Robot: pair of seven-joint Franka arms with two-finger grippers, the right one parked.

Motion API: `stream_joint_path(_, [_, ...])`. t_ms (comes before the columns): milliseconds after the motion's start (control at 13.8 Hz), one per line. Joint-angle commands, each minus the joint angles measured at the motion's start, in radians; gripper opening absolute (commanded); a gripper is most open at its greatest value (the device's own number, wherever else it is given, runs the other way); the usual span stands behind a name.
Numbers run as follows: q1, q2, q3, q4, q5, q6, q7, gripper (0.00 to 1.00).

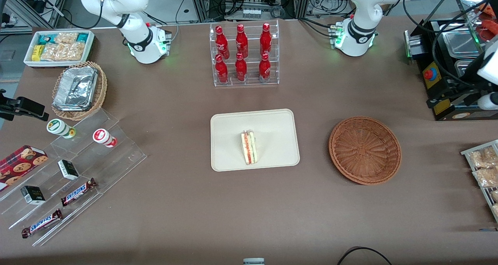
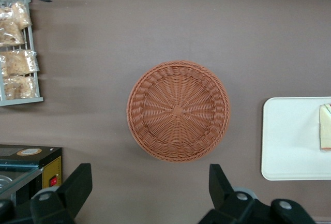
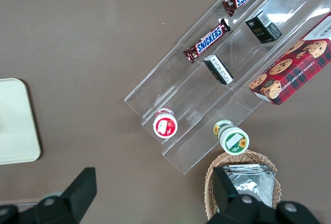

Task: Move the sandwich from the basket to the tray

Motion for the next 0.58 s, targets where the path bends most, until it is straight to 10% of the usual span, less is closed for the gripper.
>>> stream_joint_path(0, [-0.012,-0.019,0.019,-0.023,0.015,-0.005,0.049,1.00])
stream_joint_path(509, [-0.011,-0.010,0.004,0.005,-0.002,-0.026,0.065,1.00])
